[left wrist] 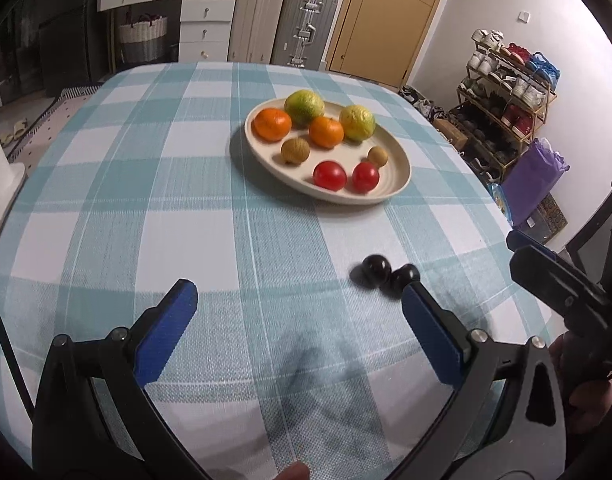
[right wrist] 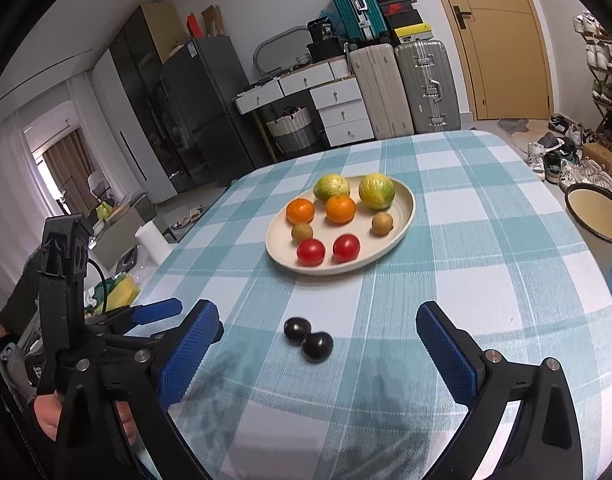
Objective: Organize fruits
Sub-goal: 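Pull both tools back from the plate toward the dark plums, then lower the right tool onto one dark plum and close it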
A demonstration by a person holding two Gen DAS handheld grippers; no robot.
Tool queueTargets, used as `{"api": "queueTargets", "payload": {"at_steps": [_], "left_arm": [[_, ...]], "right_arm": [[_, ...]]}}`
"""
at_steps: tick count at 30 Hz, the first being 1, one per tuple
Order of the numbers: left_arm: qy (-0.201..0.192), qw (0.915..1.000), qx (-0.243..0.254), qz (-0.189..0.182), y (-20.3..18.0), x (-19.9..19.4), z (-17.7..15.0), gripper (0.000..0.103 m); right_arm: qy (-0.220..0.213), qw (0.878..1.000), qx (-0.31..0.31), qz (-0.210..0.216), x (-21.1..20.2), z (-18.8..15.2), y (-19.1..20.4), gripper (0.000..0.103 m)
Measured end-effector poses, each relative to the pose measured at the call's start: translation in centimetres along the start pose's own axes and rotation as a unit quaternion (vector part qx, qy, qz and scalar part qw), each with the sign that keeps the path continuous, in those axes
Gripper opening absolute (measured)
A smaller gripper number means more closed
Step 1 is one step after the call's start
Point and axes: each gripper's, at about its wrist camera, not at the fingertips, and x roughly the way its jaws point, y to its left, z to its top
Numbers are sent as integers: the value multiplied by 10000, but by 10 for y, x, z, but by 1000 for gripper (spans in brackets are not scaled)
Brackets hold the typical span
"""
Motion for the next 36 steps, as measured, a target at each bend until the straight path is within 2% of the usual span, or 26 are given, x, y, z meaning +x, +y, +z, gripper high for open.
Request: {"api": "queueTargets", "payload": {"at_steps": [11,18,22,26,32,34,35,36], "left_arm": [[130,9999,34,-91,4,12,-15,102],[193,9996,-110,-174,13,20,-13,102],[199,9995,-163,-191,16,22,-11,102],[179,9993,-216,-232,19,24,-9,102],[131,9990,-332,-275,24,23,-5,102],[139,9988,-372,-277,26,24,-3,102],[137,9988,-384,-273,26,24,-2,102],[133,9988,-391,-271,27,24,-1,102]], "right_arm": [[387,9992,101,17,23,-19,-7,101],[648,9978,-29,98,43,-25,-4,99],[847,9963,-47,167,55,-26,-3,85],[995,9949,0,139,66,-26,-5,81],[1077,9939,-23,223,74,-23,-4,61],[1148,9931,-36,248,77,-24,-3,45],[1167,9928,-56,246,77,-24,-3,43],[1188,9925,-82,267,78,-24,-2,33]]}}
